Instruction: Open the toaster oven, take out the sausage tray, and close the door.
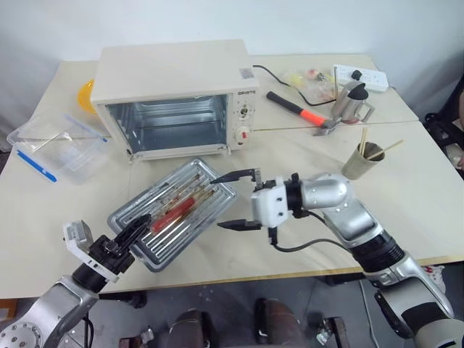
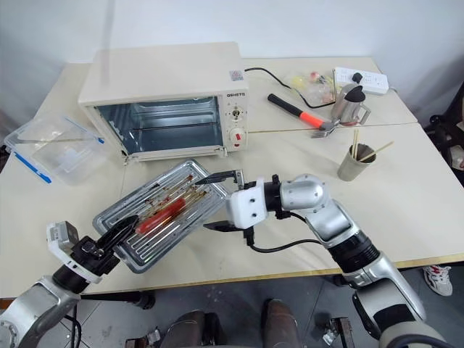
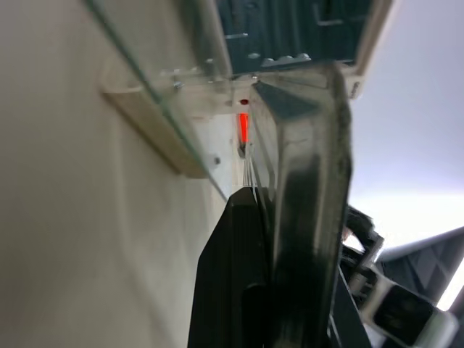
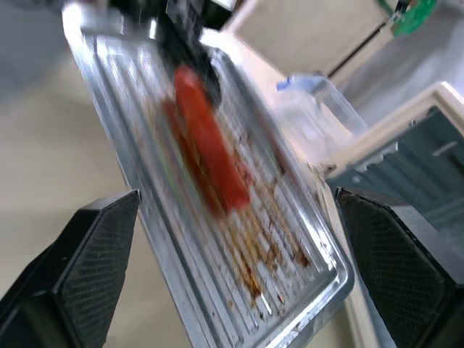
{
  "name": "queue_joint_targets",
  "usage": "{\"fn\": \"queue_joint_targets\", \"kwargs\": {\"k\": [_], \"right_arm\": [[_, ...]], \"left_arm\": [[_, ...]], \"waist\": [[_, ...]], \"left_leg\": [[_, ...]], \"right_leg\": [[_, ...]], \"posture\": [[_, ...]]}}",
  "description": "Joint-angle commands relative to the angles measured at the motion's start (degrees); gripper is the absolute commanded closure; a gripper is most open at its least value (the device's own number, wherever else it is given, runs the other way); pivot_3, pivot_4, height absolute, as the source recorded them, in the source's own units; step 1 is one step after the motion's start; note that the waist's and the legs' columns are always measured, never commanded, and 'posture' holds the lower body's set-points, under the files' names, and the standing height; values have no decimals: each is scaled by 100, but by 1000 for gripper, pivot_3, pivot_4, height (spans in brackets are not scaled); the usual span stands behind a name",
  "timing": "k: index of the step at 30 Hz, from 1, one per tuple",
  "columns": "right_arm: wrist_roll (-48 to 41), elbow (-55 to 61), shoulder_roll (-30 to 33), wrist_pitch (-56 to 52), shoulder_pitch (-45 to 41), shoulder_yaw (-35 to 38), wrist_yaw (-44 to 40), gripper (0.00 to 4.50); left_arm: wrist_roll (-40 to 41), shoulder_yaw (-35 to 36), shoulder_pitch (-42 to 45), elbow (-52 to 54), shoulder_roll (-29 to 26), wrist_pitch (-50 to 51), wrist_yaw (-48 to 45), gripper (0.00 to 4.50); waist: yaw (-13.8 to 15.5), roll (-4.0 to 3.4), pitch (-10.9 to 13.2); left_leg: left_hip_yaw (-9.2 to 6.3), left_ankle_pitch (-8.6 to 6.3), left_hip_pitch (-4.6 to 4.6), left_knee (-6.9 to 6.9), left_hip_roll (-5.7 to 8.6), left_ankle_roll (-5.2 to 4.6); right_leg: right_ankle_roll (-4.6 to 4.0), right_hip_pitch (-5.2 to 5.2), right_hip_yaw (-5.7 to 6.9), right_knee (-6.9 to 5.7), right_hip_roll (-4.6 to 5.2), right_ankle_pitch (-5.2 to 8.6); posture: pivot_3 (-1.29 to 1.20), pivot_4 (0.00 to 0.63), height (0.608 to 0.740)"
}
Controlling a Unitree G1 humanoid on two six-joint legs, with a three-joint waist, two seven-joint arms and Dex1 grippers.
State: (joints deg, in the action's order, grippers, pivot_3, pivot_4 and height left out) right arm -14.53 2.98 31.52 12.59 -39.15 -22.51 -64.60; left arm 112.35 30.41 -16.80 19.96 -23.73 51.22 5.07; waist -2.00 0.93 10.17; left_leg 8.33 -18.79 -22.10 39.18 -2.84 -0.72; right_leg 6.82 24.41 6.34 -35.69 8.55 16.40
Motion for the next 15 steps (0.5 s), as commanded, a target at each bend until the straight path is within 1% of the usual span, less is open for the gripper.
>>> {"fn": "queue_joint_targets", "kwargs": {"k": [1, 2, 4, 6, 7, 9, 10, 13, 15], "right_arm": [[-910, 63, 224, -687, 10, 536, -569, 21], [-999, 22, 249, -808, 2, 604, -661, 21], [-1191, -433, 453, -1265, -52, 825, -994, 21], [-973, -1103, 593, -1084, -92, 898, -1348, 21], [-850, -1405, 609, -937, -84, 908, -1483, 192], [-647, -1941, 617, -572, -70, 893, -1776, 619], [-552, -2171, 608, -371, -72, 876, -1913, 941], [-273, -2932, 429, -81, -230, 885, -1924, 2009], [-11, -3559, 286, 370, -364, 826, -2000, 2704]], "left_arm": [[65, 223, -251, 582, 367, -349, -65, 4500], [65, 253, -297, 649, 436, -414, -70, 4500], [65, 271, -421, 952, 754, -733, -14, 4500], [65, 218, -570, 1294, 1026, -1047, 47, 4500], [65, 187, -654, 1447, 1125, -1180, 69, 4500], [65, 121, -829, 1736, 1304, -1465, 116, 4500], [65, 91, -902, 1854, 1376, -1597, 134, 4500], [65, -99, -1220, 2175, 1526, -1912, 168, 4500], [65, -181, -1543, 2477, 1738, -2238, 155, 4500]], "waist": [[15, 0, 0], [26, 0, 0], [38, 1, -1], [46, 2, -1], [46, 3, -2], [40, 2, -1], [40, 2, -1], [23, 1, -1], [-4, 0, 0]], "left_leg": [[2, 0, 0, 0, 1, 0], [5, -2, -1, 0, 0, -3], [5, -3, -1, 0, 1, -6], [5, -4, -1, 1, 5, -8], [5, -4, -1, 3, 7, -10], [4, -6, 1, 5, 9, -14], [6, -6, 1, 5, 11, -14], [8, -7, 1, 4, 13, -14], [11, -6, 3, 5, 11, -13]], "right_leg": [[-1, 0, 0, 4, 0, 0], [-1, -1, -1, 9, 0, 0], [-1, -4, 1, 14, 0, 0], [-3, -8, 1, 18, 0, 1], [-4, -11, 4, 22, 0, 1], [-5, -17, 4, 27, 1, 1], [-5, -17, 4, 29, 1, 1], [-5, -19, 4, 41, -2, 1], [-5, -19, 3, 57, -5, 1]], "posture": [[0, 150, 740], [0, 150, 740], [0, 150, 740], [0, 150, 740], [0, 150, 740], [0, 150, 740], [0, 150, 740], [0, 150, 740], [0, 150, 740]]}}
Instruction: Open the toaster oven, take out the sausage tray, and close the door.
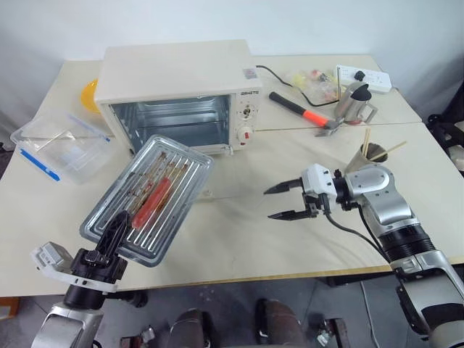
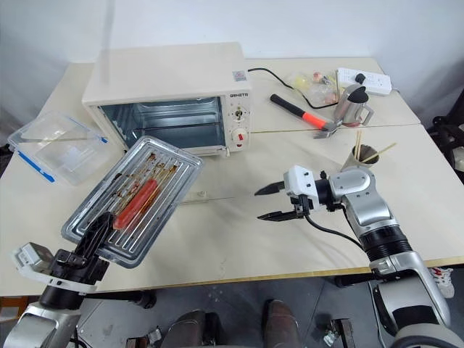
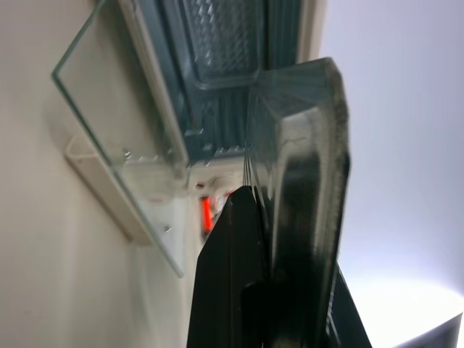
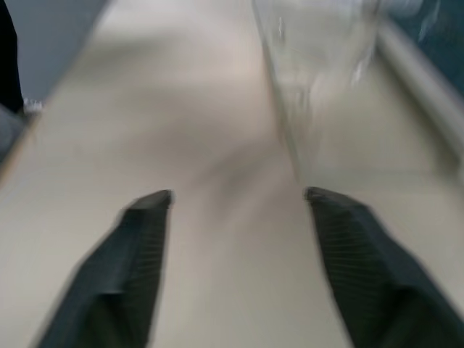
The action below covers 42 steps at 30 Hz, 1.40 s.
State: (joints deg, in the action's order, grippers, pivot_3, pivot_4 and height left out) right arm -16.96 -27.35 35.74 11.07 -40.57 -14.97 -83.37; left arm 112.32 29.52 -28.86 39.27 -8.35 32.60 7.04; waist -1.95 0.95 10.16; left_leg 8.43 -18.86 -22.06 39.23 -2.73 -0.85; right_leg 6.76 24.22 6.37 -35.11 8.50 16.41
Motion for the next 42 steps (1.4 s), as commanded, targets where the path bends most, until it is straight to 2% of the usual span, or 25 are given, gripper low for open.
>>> {"fn": "queue_joint_targets", "kwargs": {"k": [1, 5, 6, 13, 16, 19, 21, 28, 36, 42], "right_arm": [[330, -778, -209, 679, -282, 58, -142, 3065], [679, -1631, -527, 1225, -542, 32, -125, 4419], [773, -1847, -624, 1360, -608, 23, -90, 4470], [1183, -2802, -1048, 1990, -858, 58, 112, 4470], [1378, -3187, -1339, 2198, -1002, 44, 421, 4470], [1558, -3485, -1622, 2355, -1152, 66, 806, 4470], [1672, -3648, -1737, 2401, -1270, 94, 1088, 4470], [1806, -3991, -2058, 2528, -1678, 285, 1591, 4470], [1096, -3692, -2428, 1927, -2268, 950, 1033, 4470], [853, -3440, -2486, 1465, -2605, 1205, 692, 4470]], "left_arm": [[68, -100, -449, 650, 280, -531, -40, 4500], [68, 47, -887, 777, 519, -995, -266, 4500], [68, 127, -999, 761, 593, -1100, -357, 4500], [68, 395, -1245, 507, 726, -1407, -775, 4500], [68, 733, -1166, 248, 939, -1647, -920, 4500], [68, 1111, -1138, -26, 1216, -1818, -1086, 4500], [68, 1244, -1126, -153, 1437, -1863, -1140, 4500], [68, 1275, -1190, -281, 1796, -1724, -1223, 4500], [68, 1849, -1292, -1107, 2011, -1227, -1782, 4500], [68, 2643, -1200, -2378, 1803, -281, -2389, 4500]], "waist": [[-21, -2, 1], [-26, -3, 1], [-33, -3, 1], [-45, -3, 1], [-125, -3, 1], [-172, -2, 1], [-208, -3, 0], [-237, -2, 1], [-274, -7, 3], [-273, -6, 3]], "left_leg": [[3, 0, 0, 0, -1, 0], [1, 0, 1, 8, -3, 1], [2, 0, 1, 8, -3, 1], [-5, -4, 1, 19, -3, -4], [-13, -12, 19, 29, -12, 0], [-7, -37, 81, 27, -31, 11], [-5, -40, 82, 28, -59, 14], [2, -49, 78, 31, -67, 9], [8, -66, 60, 32, -95, 20], [12, -78, 60, 33, -100, 35]], "right_leg": [[-4, 0, 0, 4, 0, -2], [-7, 0, 0, 2, -2, -1], [-9, -2, -1, 3, -2, -2], [-15, -14, 6, 11, -1, 1], [-21, -41, 16, 12, -5, 3], [-47, -91, 28, 12, -10, 18], [-50, -91, 29, 11, -16, 20], [-53, -87, 24, 11, -17, 21], [-56, -71, 23, 14, -50, 23], [-61, -68, 21, 15, -83, 26]], "posture": [[0, 150, 740], [0, 150, 740], [0, 150, 740], [0, 150, 740], [0, 150, 740], [0, 150, 740], [0, 150, 740], [0, 150, 740], [0, 150, 740], [0, 150, 740]]}}
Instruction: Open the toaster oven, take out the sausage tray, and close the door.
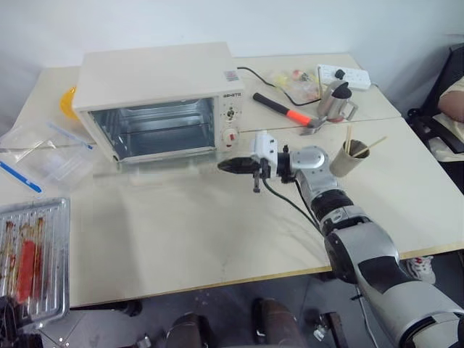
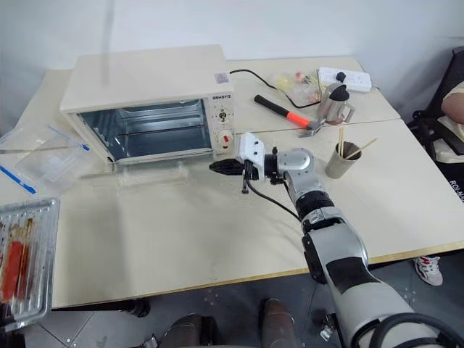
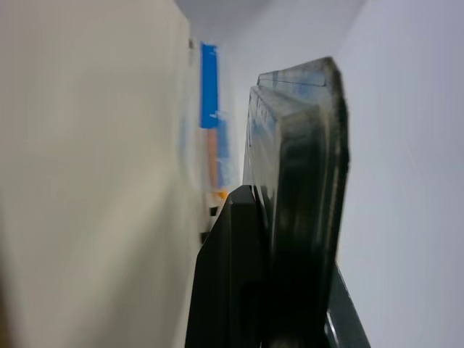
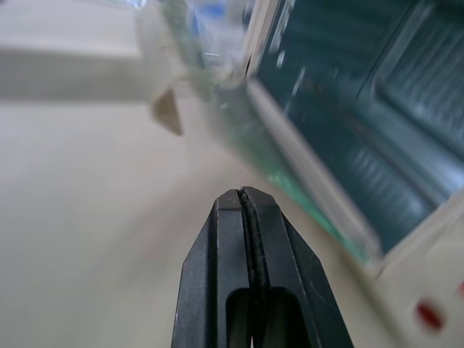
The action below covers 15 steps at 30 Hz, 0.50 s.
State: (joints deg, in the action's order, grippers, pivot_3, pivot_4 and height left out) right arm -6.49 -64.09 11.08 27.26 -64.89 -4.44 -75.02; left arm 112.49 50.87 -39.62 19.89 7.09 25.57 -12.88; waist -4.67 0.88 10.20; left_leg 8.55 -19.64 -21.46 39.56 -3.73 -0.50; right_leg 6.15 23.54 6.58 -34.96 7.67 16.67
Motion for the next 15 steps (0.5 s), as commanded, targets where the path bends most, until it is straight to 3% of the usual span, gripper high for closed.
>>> {"fn": "queue_joint_targets", "kwargs": {"k": [1, 6, 8, 15], "right_arm": [[-213, 261, -28, -204, -215, 180, -162, 4470], [-276, 165, -99, -339, -642, 388, 257, 4470], [-332, 147, -109, -457, -871, 503, 377, 4470], [-727, 801, 13, -1208, -857, 661, -162, 4470]], "left_arm": [[51, 600, -115, -634, 197, 589, -476, 4500], [51, 772, -74, -1484, -183, 1391, -880, 4500], [49, 514, -189, -1727, -541, 1706, -1041, 4500], [-107, 55, 26, -1854, -1757, 2268, -1139, 4500]], "waist": [[-1, 0, 0], [-13, -1, 1], [-15, -1, 1], [-9, -1, 1]], "left_leg": [[0, -2, 0, 0, -2, 2], [7, -4, -1, 1, -7, 5], [10, -5, -1, 2, -11, 7], [-1, -19, -2, 0, -52, 35]], "right_leg": [[-1, 1, 1, 1, -2, 1], [-3, 12, -5, -1, 0, 2], [-4, 17, -9, -1, 0, 2], [-29, 32, -10, -21, 0, 16]], "posture": [[0, 150, 740], [0, 150, 740], [0, 150, 740], [0, 150, 740]]}}
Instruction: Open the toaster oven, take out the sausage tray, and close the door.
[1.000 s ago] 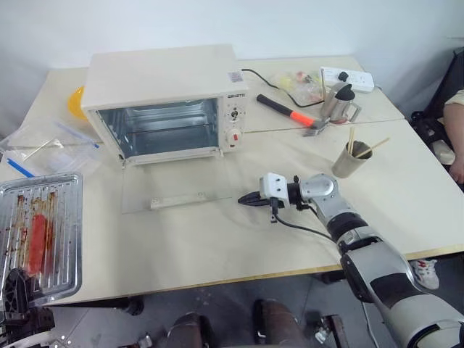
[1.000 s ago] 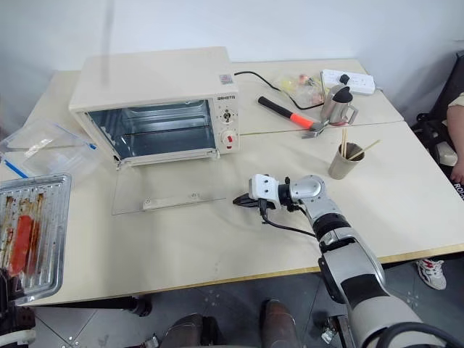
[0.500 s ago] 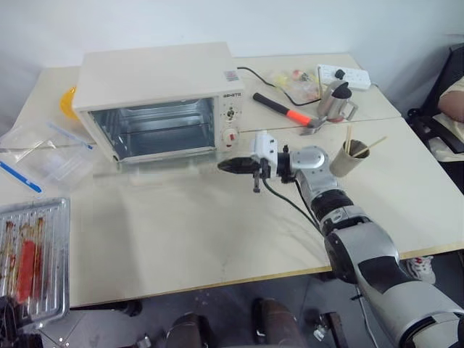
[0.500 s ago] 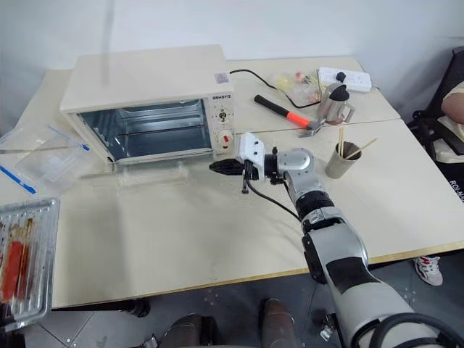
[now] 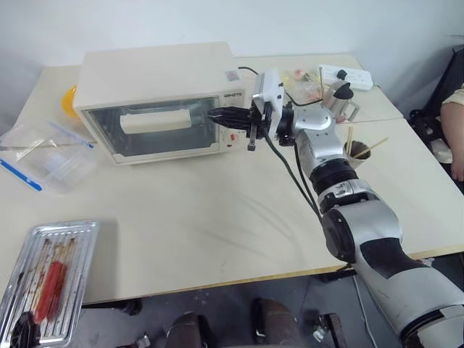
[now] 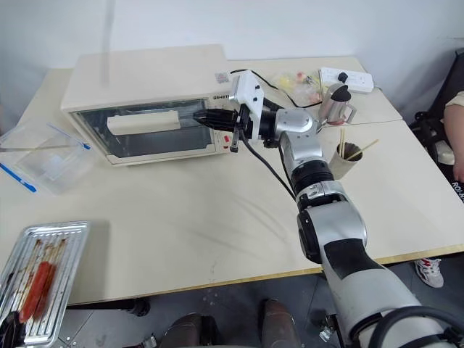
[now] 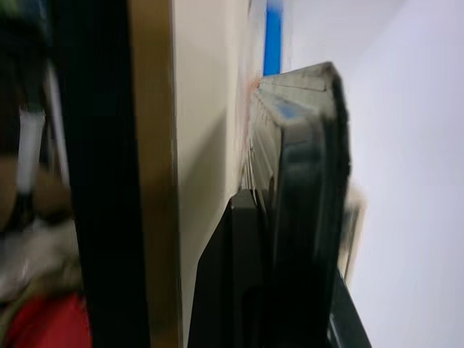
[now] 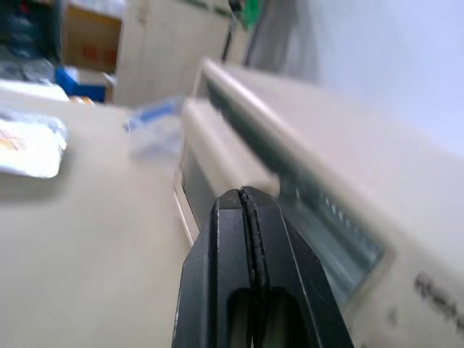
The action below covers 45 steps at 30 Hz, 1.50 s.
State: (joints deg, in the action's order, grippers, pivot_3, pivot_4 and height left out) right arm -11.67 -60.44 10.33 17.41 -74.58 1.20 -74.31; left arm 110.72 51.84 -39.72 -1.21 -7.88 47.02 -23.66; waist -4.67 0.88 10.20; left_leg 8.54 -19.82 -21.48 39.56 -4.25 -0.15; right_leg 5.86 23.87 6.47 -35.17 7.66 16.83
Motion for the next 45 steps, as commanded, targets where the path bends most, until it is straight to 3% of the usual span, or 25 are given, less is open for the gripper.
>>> {"fn": "queue_joint_targets", "kwargs": {"k": [1, 7, 14, 18, 21, 28, 29, 36, 40, 45], "right_arm": [[-219, 551, 109, -282, 186, 77, -281, 4470], [-264, 1453, 334, -787, 795, -88, -587, 4470], [-435, 2459, 874, -1483, 1397, -355, -1446, 4470], [-821, 2951, 1238, -1963, 1650, -525, -1784, 3610], [-1680, 3413, 1758, -2267, 1927, -870, -1819, 2550], [-2907, 3458, 2739, -2031, 2356, -1428, -1819, 130], [-3060, 3413, 2752, -1984, 2385, -1415, -1819, 23], [-3119, 3028, 3062, -1632, 2656, -1484, -1819, 23], [-3167, 3009, 3269, -1499, 2810, -1541, -1819, 23], [-3018, 3048, 3327, -1492, 2882, -1260, -1819, 23]], "left_arm": [[134, -64, 79, 374, -362, 121, 18, 4500], [228, -456, 555, 873, -944, 309, 762, 4500], [228, -890, 958, 1172, -1805, 677, 1283, 4500], [228, -954, 1217, 1217, -2140, 890, 1348, 4500], [228, -1143, 1665, 1244, -2584, 1097, 1537, 4500], [228, -2069, 3787, 645, -3410, 1718, 2132, 4500], [228, -2198, 3972, 492, -3476, 1830, 2136, 4500], [104, -3381, 5526, -988, -3934, 2416, 2168, 4500], [-533, -3681, 6194, -1742, -3920, 2752, 1744, 4500], [-1985, -4147, 6979, -2521, -3790, 3012, 810, 4500]], "waist": [[-8, 0, 0], [5, -9, 5], [-6, -10, 5], [-4, -13, 8], [25, -12, 8], [195, -13, 8], [188, -14, 8], [180, -13, 11], [218, -13, 11], [262, -13, 11]], "left_leg": [[3, -4, 0, 0, 0, -1], [1, -13, 0, -7, 2, 4], [21, -13, -6, -15, 7, 3], [61, -11, -5, -18, 10, 1], [72, -8, -2, -17, 22, 0], [79, 20, 4, -16, 42, 1], [82, 20, 6, -16, 43, 1], [109, 22, 13, -37, 37, 9], [122, 23, 13, -36, 41, 7], [145, 28, 15, -35, 41, 9]], "right_leg": [[0, 1, -11, -1, 4, 0], [0, 23, -29, -46, 45, 0], [2, 40, -32, -71, 1, -1], [2, 57, -29, -69, -10, -1], [2, 59, -30, -69, -9, -1], [9, 56, -42, -59, 2, -5], [10, 56, -45, -68, 2, -6], [14, 72, -41, -71, -10, -7], [22, 71, -40, -65, -9, -12], [23, 74, -40, -66, -13, -13]], "posture": [[0, 150, 740], [0, 150, 740], [0, 150, 740], [0, 150, 740], [0, 150, 740], [0, 150, 740], [0, 150, 740], [0, 150, 740], [0, 150, 740], [0, 150, 740]]}}
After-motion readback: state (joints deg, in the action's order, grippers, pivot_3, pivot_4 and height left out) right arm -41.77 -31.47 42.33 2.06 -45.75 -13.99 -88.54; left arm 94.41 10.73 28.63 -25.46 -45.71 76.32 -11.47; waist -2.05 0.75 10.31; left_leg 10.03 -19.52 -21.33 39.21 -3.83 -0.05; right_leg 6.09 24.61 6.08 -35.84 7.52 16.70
